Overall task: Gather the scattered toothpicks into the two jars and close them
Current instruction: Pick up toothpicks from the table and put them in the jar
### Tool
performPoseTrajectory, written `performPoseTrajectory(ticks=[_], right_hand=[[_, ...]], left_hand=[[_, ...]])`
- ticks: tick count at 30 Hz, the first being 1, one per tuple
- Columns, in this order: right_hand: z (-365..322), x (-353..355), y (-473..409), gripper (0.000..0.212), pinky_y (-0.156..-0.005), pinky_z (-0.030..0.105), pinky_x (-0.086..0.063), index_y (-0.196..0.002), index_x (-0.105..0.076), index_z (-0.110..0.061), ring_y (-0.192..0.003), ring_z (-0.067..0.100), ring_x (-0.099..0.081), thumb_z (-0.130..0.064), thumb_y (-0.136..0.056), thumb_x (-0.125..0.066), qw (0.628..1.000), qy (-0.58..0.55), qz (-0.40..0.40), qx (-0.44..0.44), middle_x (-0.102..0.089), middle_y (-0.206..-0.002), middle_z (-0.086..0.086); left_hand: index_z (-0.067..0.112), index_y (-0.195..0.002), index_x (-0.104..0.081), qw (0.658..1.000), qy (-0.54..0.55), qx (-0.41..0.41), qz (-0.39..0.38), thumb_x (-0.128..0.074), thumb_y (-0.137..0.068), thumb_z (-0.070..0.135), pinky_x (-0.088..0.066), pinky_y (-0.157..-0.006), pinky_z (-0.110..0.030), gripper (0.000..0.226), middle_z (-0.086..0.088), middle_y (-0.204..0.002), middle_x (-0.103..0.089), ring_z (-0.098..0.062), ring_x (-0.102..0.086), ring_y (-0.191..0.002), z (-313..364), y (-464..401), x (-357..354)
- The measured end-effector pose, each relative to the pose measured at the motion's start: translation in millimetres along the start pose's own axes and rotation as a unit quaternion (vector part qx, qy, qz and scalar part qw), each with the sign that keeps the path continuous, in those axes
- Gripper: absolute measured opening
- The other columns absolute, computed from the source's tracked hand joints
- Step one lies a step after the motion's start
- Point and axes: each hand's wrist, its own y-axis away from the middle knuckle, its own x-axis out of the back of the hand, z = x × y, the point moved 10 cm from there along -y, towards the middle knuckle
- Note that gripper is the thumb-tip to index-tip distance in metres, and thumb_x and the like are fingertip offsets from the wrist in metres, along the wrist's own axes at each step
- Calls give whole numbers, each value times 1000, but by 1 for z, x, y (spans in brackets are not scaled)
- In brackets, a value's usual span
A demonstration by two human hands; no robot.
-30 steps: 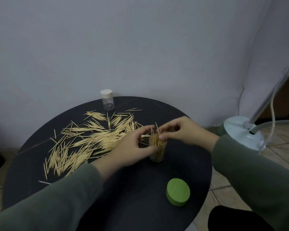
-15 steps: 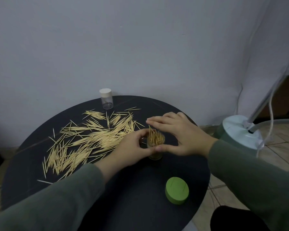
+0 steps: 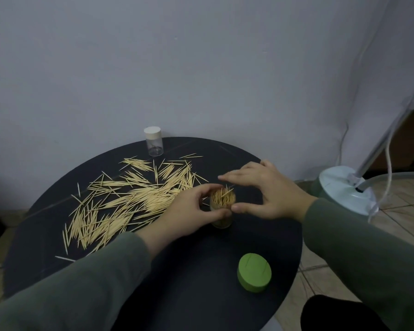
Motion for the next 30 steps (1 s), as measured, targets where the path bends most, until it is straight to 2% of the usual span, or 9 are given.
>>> performPoseTrajectory(ticks=[2, 5, 9, 13, 17, 19, 23, 26, 30], right_hand=[[4, -1, 1, 75, -94, 34, -28, -145, -38, -34, -120, 5, -41, -72, -80, -40, 1000, 18, -9, -17, -51, -139, -15], [2, -11, 1, 83, -100, 36, -26, -147, -32, -35, -132, 9, -31, -78, -76, -28, 996, 49, -62, -26, -35, -150, -18], [-8, -27, 1, 84, -111, 43, -18, -150, -24, -40, -143, 11, -13, -80, -76, -22, 992, 41, -115, -17, -14, -159, -17], [-8, -31, -1, 82, -116, 50, -11, -149, -18, -45, -146, 13, -4, -81, -76, -22, 991, 18, -128, -34, -3, -161, -16], [-12, -37, 0, 81, -117, 50, -6, -148, 1, -47, -147, 14, 4, -79, -83, -34, 987, 16, -151, -45, 10, -161, -14], [-15, -29, -3, 80, -116, 48, -11, -149, 0, -46, -147, 14, -3, -78, -84, -33, 993, 15, -111, -36, -1, -161, -13], [-20, -1, -8, 66, -99, 43, -36, -142, -44, -33, -126, 15, -39, -68, -87, -34, 998, 61, 4, 15, -53, -135, -10], [-24, -8, -7, 60, -90, 36, -36, -130, -59, -30, -113, 12, -45, -66, -88, -37, 996, 82, -13, 46, -60, -124, -12], [-24, 7, -10, 49, -78, 37, -35, -107, -71, -29, -89, 11, -52, -61, -86, -41, 993, 106, 42, 44, -69, -98, -14]], left_hand=[[32, -132, -53, 1000, 0, 3, 3, -77, -76, 40, -45, -88, -11, 62, 20, -117, -61, 12, -53, -100, -1, 0, 1], [31, -132, -53, 1000, -3, 1, 15, -77, -77, 37, -40, -73, 0, 60, 21, -107, -59, 24, -48, -82, 1, 0, 3], [31, -124, -59, 1000, 6, 3, 24, -78, -76, 38, -40, -72, -3, 53, 22, -102, -64, 13, -56, -87, -1, 0, 4], [30, -119, -61, 1000, 7, 2, 23, -76, -78, 35, -40, -68, -3, 44, 23, -92, -63, 16, -54, -82, -1, 0, 4], [30, -120, -58, 1000, 5, 12, 27, -77, -77, 35, -37, -64, 0, 47, 26, -88, -56, 19, -50, -75, -4, 0, 4], [33, -122, -54, 999, 7, 19, 30, -77, -78, 33, -37, -65, -1, 51, 25, -92, -57, 16, -48, -72, -5, 0, 5], [27, -128, -56, 1000, 16, 20, 18, -77, -78, 32, -37, -65, 1, 55, 26, -92, -56, 19, -49, -75, -5, -1, 4], [26, -127, -57, 1000, 20, 14, 14, -77, -79, 28, -36, -65, 1, 52, 29, -88, -54, 27, -47, -75, -4, -1, 3], [26, -125, -59, 999, 36, 17, 14, -81, -74, 32, -37, -69, 1, 55, 28, -95, -58, 27, -48, -81, -5, 0, 3]])
